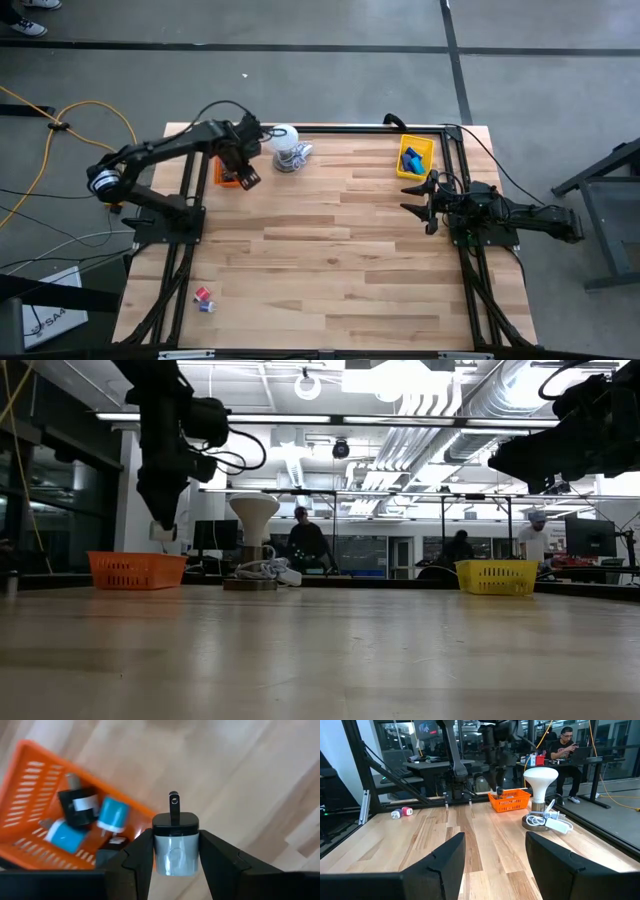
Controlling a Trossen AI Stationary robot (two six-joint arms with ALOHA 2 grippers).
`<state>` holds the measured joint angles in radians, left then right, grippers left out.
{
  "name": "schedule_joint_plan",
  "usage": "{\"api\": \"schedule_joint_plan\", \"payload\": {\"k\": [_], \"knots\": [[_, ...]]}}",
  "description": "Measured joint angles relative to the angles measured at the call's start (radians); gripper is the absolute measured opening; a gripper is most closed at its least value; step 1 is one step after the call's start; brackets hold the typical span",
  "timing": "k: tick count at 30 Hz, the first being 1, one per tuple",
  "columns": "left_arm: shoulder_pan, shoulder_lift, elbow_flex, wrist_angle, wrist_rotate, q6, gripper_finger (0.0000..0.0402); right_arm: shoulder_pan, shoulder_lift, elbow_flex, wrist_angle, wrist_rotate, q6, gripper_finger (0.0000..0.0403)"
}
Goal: Pick & Place Office items
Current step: Put the white charger adapter into the orange basket
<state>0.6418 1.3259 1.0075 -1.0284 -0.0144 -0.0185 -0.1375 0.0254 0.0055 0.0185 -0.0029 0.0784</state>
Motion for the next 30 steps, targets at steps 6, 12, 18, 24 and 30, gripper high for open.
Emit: {"api": "schedule_joint_plan", "payload": {"k": [6,12,18,24,30], "knots": [[0.133,0.000,-0.011,-0.003,0.013,0.049,0.0138,0.000,0.000,0.000,0.000,0.000,0.000,0.0195],[0.230,0.000,-0.041,-0.002,0.017,0.072,0.0138,0.000,0.000,0.000,0.000,0.000,0.000,0.0195],[0.261,0.000,-0.076,0.037,0.020,0.100,0.0138,0.000,0.000,0.000,0.000,0.000,0.000,0.0195],[0.295,0.000,-0.109,0.072,0.021,0.131,0.0138,0.000,0.000,0.000,0.000,0.000,0.000,0.0195],[0.300,0.001,-0.111,0.072,0.023,0.150,0.0138,0.000,0.000,0.000,0.000,0.000,0.000,0.0195]]}}
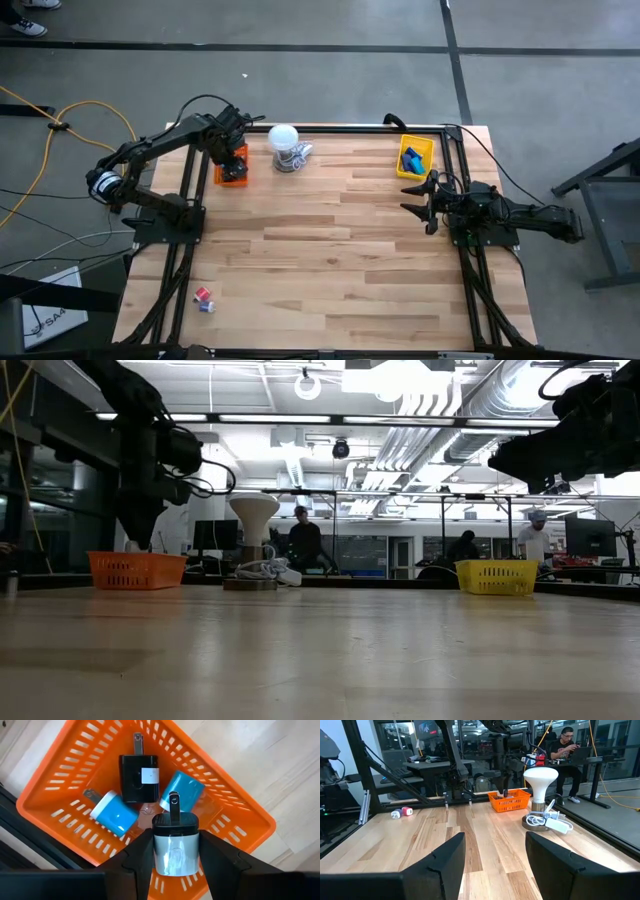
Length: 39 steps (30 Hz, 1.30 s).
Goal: Pick & Place Office items
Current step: Put the white charger adapter into the orange basket, then put the purple charger adapter into the orange basket
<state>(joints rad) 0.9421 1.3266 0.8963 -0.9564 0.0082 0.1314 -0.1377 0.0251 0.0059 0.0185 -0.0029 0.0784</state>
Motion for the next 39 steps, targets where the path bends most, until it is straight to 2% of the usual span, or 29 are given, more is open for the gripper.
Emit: {"api": "schedule_joint_plan", "payload": {"k": [11,26,33,39], "knots": [[0.000,0.000,0.000,0.000,0.000,-0.007,0.0166,0.000,0.000,0.000,0.000,0.000,0.000,0.0195],[-0.001,-0.002,0.000,0.000,0.000,-0.001,0.0168,0.000,0.000,0.000,0.000,0.000,0.000,0.0195],[-0.002,-0.091,0.028,-0.001,-0.003,0.033,0.0168,0.000,0.000,0.000,0.000,0.000,0.000,0.0195],[-0.057,-0.191,0.031,-0.017,-0.003,0.025,0.0168,0.000,0.000,0.000,0.000,0.000,0.000,0.0195]]}}
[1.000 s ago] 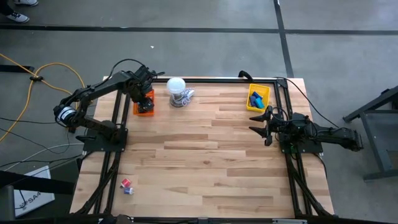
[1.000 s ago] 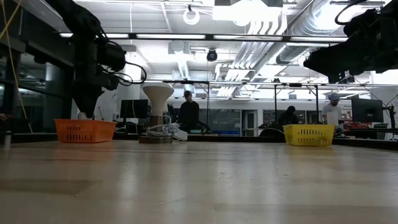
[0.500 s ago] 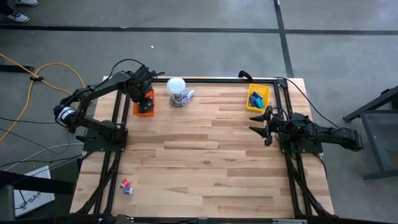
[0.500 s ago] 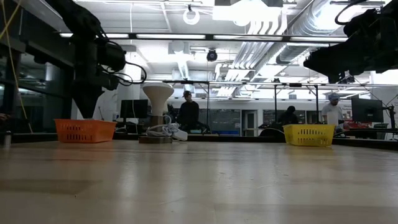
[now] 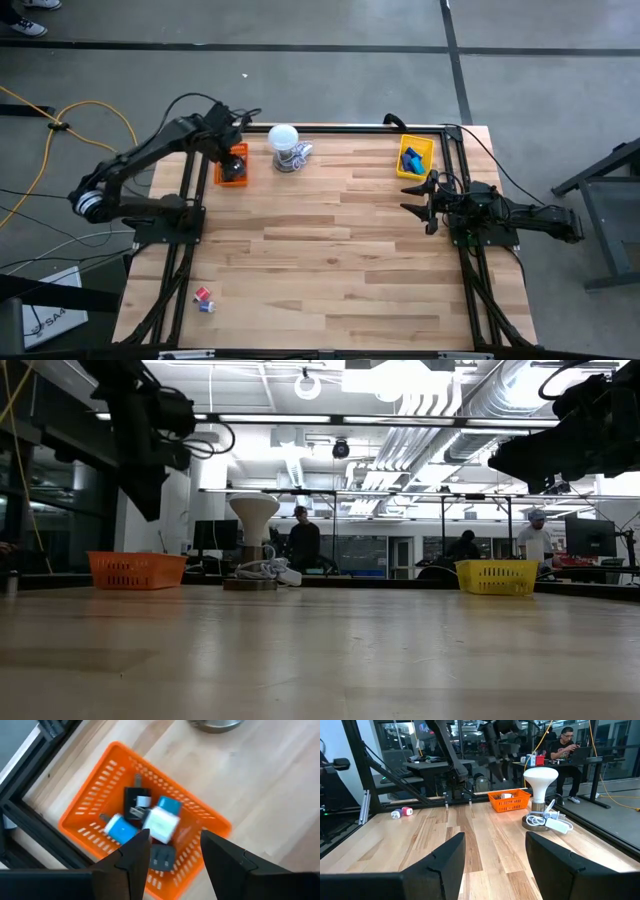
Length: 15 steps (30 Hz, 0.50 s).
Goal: Pick & Place Office items
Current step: Put the purple charger adapter into the orange basket
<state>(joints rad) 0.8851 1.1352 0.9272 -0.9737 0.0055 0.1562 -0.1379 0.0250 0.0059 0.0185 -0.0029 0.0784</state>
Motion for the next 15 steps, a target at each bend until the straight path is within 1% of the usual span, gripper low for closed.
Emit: {"api": "schedule_joint_plan", "payload": {"k": [5,9,15], "knots": [[-0.090,-0.055,0.000,-0.032,0.000,-0.053,0.0168,0.000,0.000,0.000,0.000,0.000,0.000,0.0195],[-0.197,-0.077,0.000,-0.043,0.000,-0.073,0.0168,0.000,0.000,0.000,0.000,0.000,0.000,0.0195],[-0.398,-0.096,0.000,-0.043,0.002,-0.015,0.0168,0.000,0.000,0.000,0.000,0.000,0.000,0.0195]]}}
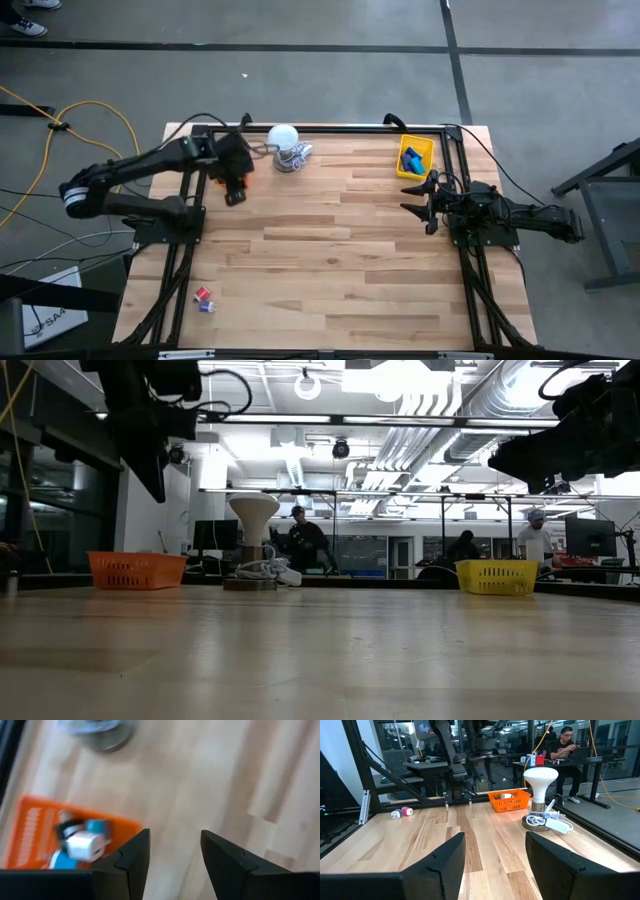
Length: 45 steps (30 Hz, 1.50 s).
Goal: Pick & Place Office items
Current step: Put the purple charger adapter into the orange basket
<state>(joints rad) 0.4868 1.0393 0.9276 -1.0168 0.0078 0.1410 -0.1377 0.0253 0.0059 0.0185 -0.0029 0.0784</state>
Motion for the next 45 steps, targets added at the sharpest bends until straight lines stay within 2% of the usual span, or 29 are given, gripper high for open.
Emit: {"api": "schedule_joint_plan", "payload": {"k": [5,10,16,24,32,45], "knots": [[-0.174,0.000,0.000,0.001,0.001,-0.015,0.0168,0.000,0.000,0.000,0.000,0.000,0.000,0.0195],[-0.346,0.003,0.000,0.014,-0.003,-0.103,0.0167,0.000,0.000,0.000,0.000,0.000,0.000,0.0195],[-0.560,0.003,0.001,0.014,-0.058,-0.188,0.0167,0.000,0.000,0.000,0.000,0.000,0.000,0.0195],[-0.837,0.028,0.001,0.015,-0.061,-0.349,0.0167,0.000,0.000,0.000,0.000,0.000,0.000,0.0195],[-1.054,0.148,0.074,0.003,-0.057,-0.449,0.0167,0.000,0.000,0.000,0.000,0.000,0.000,0.0195],[-1.289,0.457,0.335,-0.146,-0.054,-0.559,0.0167,0.000,0.000,0.000,0.000,0.000,0.000,0.0195]]}}
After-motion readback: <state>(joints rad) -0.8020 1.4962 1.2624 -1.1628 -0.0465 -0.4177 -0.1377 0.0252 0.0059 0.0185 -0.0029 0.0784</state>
